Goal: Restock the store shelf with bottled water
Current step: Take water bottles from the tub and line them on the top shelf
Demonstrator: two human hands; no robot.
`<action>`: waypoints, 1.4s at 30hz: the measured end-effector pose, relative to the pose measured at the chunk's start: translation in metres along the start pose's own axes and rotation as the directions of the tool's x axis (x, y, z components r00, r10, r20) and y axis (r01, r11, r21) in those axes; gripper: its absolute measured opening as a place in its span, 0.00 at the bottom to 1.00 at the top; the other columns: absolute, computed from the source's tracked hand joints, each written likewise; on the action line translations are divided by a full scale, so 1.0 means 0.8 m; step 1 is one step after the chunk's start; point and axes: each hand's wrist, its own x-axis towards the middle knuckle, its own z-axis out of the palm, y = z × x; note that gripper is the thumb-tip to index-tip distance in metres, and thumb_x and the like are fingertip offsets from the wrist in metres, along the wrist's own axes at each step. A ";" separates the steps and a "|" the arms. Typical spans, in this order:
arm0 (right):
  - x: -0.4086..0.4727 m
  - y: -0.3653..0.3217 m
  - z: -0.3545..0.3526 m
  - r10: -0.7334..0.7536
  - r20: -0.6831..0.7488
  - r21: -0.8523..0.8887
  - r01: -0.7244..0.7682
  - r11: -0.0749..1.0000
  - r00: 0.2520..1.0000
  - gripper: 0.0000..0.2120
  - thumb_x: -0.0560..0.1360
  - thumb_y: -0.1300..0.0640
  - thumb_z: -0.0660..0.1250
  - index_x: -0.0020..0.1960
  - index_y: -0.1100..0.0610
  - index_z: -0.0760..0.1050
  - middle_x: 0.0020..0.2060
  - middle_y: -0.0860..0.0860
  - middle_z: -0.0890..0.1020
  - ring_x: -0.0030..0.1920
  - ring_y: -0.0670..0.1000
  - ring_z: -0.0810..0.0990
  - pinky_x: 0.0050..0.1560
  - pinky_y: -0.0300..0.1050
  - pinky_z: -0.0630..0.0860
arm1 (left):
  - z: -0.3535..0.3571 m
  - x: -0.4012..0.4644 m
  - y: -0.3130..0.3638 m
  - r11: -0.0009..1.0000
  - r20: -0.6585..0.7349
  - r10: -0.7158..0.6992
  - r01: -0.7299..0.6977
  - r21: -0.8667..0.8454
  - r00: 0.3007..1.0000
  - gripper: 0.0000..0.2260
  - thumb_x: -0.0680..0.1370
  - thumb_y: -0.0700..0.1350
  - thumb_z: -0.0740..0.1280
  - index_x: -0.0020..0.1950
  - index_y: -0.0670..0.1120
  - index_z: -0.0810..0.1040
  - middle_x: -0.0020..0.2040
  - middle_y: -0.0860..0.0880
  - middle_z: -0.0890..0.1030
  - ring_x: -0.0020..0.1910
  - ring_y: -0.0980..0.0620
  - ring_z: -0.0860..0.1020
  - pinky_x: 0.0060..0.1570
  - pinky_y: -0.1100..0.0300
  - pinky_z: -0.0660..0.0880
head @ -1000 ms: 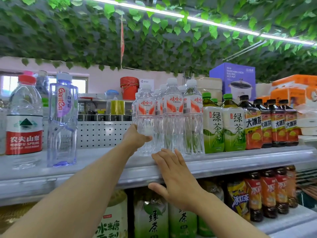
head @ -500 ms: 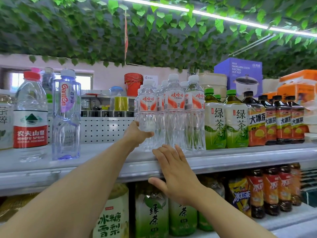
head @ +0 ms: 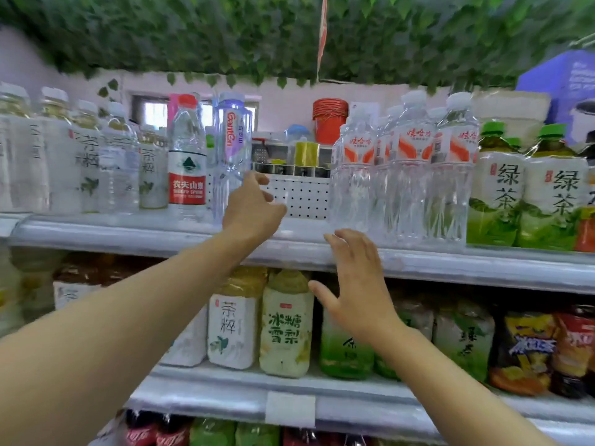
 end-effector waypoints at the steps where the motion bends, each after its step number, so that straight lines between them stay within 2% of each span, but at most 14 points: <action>1: -0.002 -0.015 0.009 -0.014 0.015 0.025 0.013 1.000 1.000 0.32 0.74 0.48 0.68 0.72 0.57 0.60 0.69 0.53 0.61 0.71 0.54 0.55 0.73 0.47 0.50 | -0.015 -0.012 -0.010 1.000 -0.036 0.002 -0.002 0.023 0.999 0.20 0.73 0.43 0.70 0.62 0.49 0.68 0.50 0.51 0.78 0.48 0.51 0.77 0.51 0.53 0.75; 5: -0.016 -0.075 0.053 -0.068 0.063 0.088 0.063 0.994 0.996 0.30 0.70 0.48 0.67 0.68 0.60 0.66 0.65 0.56 0.68 0.67 0.58 0.63 0.70 0.55 0.61 | -0.076 -0.067 -0.073 0.993 -0.097 -0.090 0.097 0.069 0.991 0.15 0.72 0.43 0.69 0.56 0.51 0.69 0.45 0.54 0.78 0.45 0.52 0.77 0.46 0.56 0.75; 8: -0.036 -0.122 0.086 -0.084 0.109 0.203 0.061 0.977 0.990 0.29 0.71 0.50 0.69 0.67 0.61 0.67 0.65 0.56 0.67 0.68 0.56 0.62 0.71 0.50 0.59 | -0.120 -0.114 -0.133 0.965 0.035 -0.231 0.225 0.135 0.972 0.15 0.72 0.44 0.70 0.55 0.50 0.70 0.47 0.51 0.78 0.48 0.51 0.77 0.48 0.54 0.76; 11: -0.064 -0.180 0.122 -0.146 0.222 0.277 0.082 0.958 0.964 0.28 0.74 0.50 0.68 0.70 0.60 0.65 0.68 0.55 0.64 0.70 0.55 0.58 0.72 0.51 0.55 | -0.170 -0.167 -0.197 0.890 0.176 -0.427 0.377 0.257 0.887 0.18 0.73 0.46 0.72 0.60 0.48 0.70 0.53 0.48 0.76 0.52 0.48 0.76 0.50 0.55 0.74; 14: -0.097 -0.236 0.162 -0.205 0.343 0.341 0.082 0.937 0.917 0.29 0.76 0.50 0.66 0.71 0.59 0.62 0.72 0.55 0.60 0.72 0.55 0.55 0.72 0.47 0.50 | -0.220 -0.220 -0.259 0.818 0.199 -0.551 0.478 0.320 0.810 0.18 0.73 0.48 0.72 0.59 0.48 0.70 0.52 0.48 0.76 0.49 0.48 0.76 0.43 0.58 0.74; 18: -0.149 -0.313 0.214 -0.232 0.475 0.409 0.021 0.912 0.849 0.29 0.75 0.51 0.67 0.72 0.58 0.62 0.72 0.54 0.59 0.72 0.55 0.56 0.73 0.50 0.56 | -0.282 -0.295 -0.337 0.728 0.190 -0.661 0.559 0.396 0.726 0.17 0.72 0.47 0.73 0.58 0.47 0.72 0.54 0.45 0.76 0.52 0.47 0.76 0.51 0.57 0.74; 22: -0.221 -0.385 0.264 -0.266 0.563 0.439 -0.011 0.898 0.783 0.29 0.73 0.53 0.68 0.69 0.62 0.65 0.69 0.59 0.63 0.70 0.60 0.62 0.69 0.54 0.64 | -0.337 -0.376 -0.404 0.616 0.183 -0.769 0.631 0.472 0.613 0.18 0.72 0.47 0.72 0.59 0.47 0.72 0.54 0.48 0.76 0.54 0.49 0.76 0.50 0.60 0.71; 25: -0.283 -0.434 0.290 -0.281 0.645 0.478 -0.089 0.874 0.711 0.27 0.72 0.53 0.67 0.68 0.61 0.66 0.68 0.57 0.63 0.69 0.58 0.63 0.68 0.50 0.65 | -0.368 -0.443 -0.450 0.545 0.173 -0.829 0.696 0.467 0.532 0.18 0.72 0.47 0.72 0.60 0.46 0.73 0.56 0.47 0.77 0.54 0.49 0.76 0.50 0.61 0.71; 28: -0.348 -0.473 0.318 -0.308 0.677 0.515 -0.132 0.847 0.669 0.25 0.70 0.53 0.67 0.65 0.59 0.69 0.63 0.56 0.68 0.62 0.58 0.69 0.62 0.49 0.70 | -0.390 -0.512 -0.491 0.476 0.170 -0.876 0.759 0.445 0.450 0.17 0.73 0.45 0.71 0.60 0.47 0.72 0.54 0.48 0.75 0.54 0.49 0.75 0.49 0.62 0.70; 30: -0.392 -0.495 0.336 -0.329 0.725 0.515 -0.158 0.843 0.605 0.26 0.70 0.52 0.67 0.65 0.60 0.68 0.62 0.56 0.68 0.62 0.59 0.70 0.62 0.52 0.70 | -0.398 -0.556 -0.516 0.439 0.166 -0.897 0.790 0.427 0.409 0.19 0.73 0.45 0.71 0.61 0.47 0.71 0.54 0.47 0.75 0.52 0.49 0.75 0.49 0.62 0.70; 33: -0.457 -0.523 0.360 -0.359 0.799 0.489 -0.175 0.854 0.482 0.28 0.71 0.52 0.68 0.67 0.61 0.67 0.66 0.60 0.67 0.66 0.62 0.67 0.65 0.56 0.68 | -0.403 -0.625 -0.552 0.358 0.148 -0.934 0.850 0.387 0.326 0.20 0.72 0.44 0.72 0.62 0.45 0.70 0.55 0.45 0.75 0.48 0.50 0.75 0.40 0.65 0.71; 35: -0.500 -0.537 0.374 -0.377 0.827 0.478 -0.170 0.862 0.416 0.29 0.70 0.50 0.66 0.67 0.63 0.67 0.67 0.61 0.66 0.67 0.63 0.67 0.66 0.56 0.68 | -0.404 -0.673 -0.573 0.301 0.125 -0.954 0.875 0.379 0.273 0.20 0.72 0.45 0.72 0.62 0.45 0.70 0.55 0.45 0.76 0.47 0.50 0.75 0.42 0.64 0.71; 37: -0.539 -0.550 0.388 -0.405 0.852 0.475 -0.164 0.864 0.332 0.30 0.71 0.50 0.65 0.69 0.62 0.66 0.68 0.61 0.65 0.69 0.61 0.65 0.68 0.54 0.65 | -0.403 -0.718 -0.592 0.245 0.104 -0.970 0.889 0.386 0.222 0.20 0.73 0.47 0.72 0.61 0.46 0.71 0.54 0.47 0.76 0.48 0.50 0.75 0.46 0.63 0.69; 42: -0.642 -0.568 0.432 -0.466 0.873 0.483 -0.128 0.866 0.146 0.30 0.75 0.51 0.66 0.73 0.58 0.60 0.72 0.57 0.59 0.73 0.56 0.59 0.71 0.47 0.59 | -0.385 -0.821 -0.638 0.119 0.041 -0.993 0.925 0.362 0.112 0.17 0.73 0.45 0.72 0.59 0.47 0.71 0.50 0.49 0.74 0.46 0.51 0.74 0.44 0.64 0.67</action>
